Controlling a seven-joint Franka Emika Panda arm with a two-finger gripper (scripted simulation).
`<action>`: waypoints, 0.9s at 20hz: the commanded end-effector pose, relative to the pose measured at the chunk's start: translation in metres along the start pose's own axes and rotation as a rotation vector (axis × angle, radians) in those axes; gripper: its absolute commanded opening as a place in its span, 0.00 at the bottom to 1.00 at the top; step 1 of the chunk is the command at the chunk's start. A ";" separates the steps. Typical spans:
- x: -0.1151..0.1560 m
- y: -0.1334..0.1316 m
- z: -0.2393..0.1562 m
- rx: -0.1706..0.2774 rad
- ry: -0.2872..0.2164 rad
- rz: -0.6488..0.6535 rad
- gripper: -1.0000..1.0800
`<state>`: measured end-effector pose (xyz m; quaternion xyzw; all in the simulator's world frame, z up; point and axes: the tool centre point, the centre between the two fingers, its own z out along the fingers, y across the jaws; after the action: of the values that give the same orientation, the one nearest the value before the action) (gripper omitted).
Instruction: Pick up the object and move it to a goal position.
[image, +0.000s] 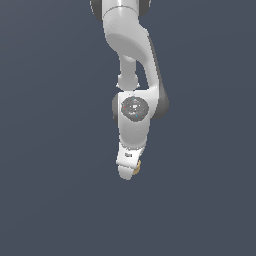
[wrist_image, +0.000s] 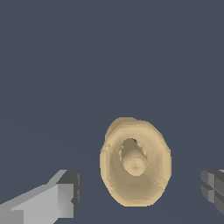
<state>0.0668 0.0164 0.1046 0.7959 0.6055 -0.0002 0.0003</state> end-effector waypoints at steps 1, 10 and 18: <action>0.000 0.001 0.001 0.000 0.000 -0.022 0.96; 0.000 0.001 0.008 0.000 0.001 -0.030 0.96; 0.000 0.000 0.047 0.000 0.001 -0.034 0.96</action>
<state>0.0665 0.0167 0.0645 0.7857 0.6187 -0.0004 -0.0003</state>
